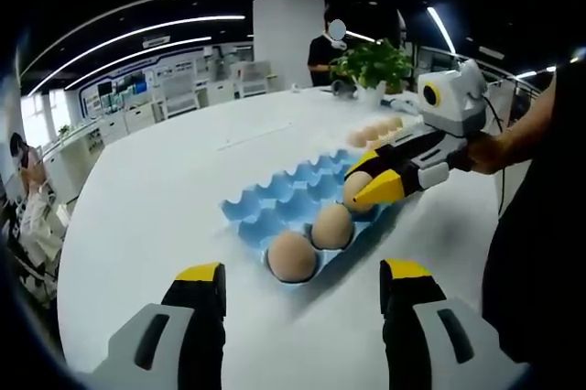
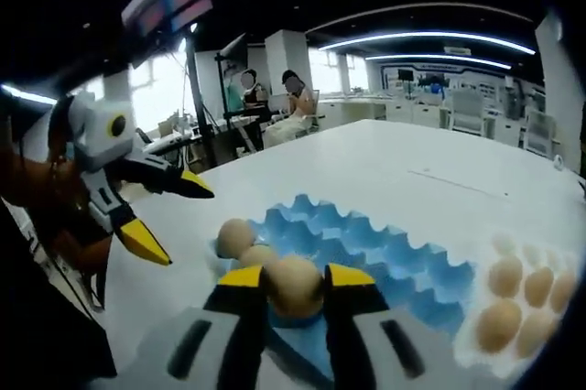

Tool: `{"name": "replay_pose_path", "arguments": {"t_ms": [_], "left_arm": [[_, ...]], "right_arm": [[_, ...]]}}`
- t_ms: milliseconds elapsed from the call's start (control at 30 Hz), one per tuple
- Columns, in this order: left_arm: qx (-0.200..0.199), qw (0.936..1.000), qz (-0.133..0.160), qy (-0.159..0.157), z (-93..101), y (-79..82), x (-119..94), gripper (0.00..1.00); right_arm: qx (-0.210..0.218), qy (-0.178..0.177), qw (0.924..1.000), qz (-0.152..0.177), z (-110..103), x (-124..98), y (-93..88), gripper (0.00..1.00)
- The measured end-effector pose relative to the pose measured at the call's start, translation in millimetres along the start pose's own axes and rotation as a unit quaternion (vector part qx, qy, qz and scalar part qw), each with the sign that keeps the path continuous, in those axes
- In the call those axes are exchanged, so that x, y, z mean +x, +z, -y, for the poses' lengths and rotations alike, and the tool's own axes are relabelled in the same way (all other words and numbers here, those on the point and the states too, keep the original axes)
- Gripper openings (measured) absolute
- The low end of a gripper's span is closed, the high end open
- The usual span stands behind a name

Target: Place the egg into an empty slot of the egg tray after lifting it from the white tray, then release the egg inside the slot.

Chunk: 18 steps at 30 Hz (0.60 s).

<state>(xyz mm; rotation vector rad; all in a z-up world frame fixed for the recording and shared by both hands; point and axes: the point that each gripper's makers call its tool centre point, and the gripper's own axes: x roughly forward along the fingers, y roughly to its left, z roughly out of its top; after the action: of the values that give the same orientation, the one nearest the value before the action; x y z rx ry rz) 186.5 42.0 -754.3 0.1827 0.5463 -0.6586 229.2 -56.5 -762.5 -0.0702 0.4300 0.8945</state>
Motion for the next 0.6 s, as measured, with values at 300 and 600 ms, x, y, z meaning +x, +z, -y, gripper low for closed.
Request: {"name": "replay_pose_path", "arguments": {"t_ms": [300,600], "left_arm": [[0.0,1.0,-0.001,-0.001,0.0,0.7,1.1,0.69],[0.001,1.0,-0.001,-0.002,0.9,2.2,2.0,0.69]], "right_arm": [[-0.001,0.008,0.9999,-0.007,-1.5,3.3,-7.6,0.24],[-0.012,0.01,0.9999,-0.005,-3.2,5.5,-8.4,0.24]]}}
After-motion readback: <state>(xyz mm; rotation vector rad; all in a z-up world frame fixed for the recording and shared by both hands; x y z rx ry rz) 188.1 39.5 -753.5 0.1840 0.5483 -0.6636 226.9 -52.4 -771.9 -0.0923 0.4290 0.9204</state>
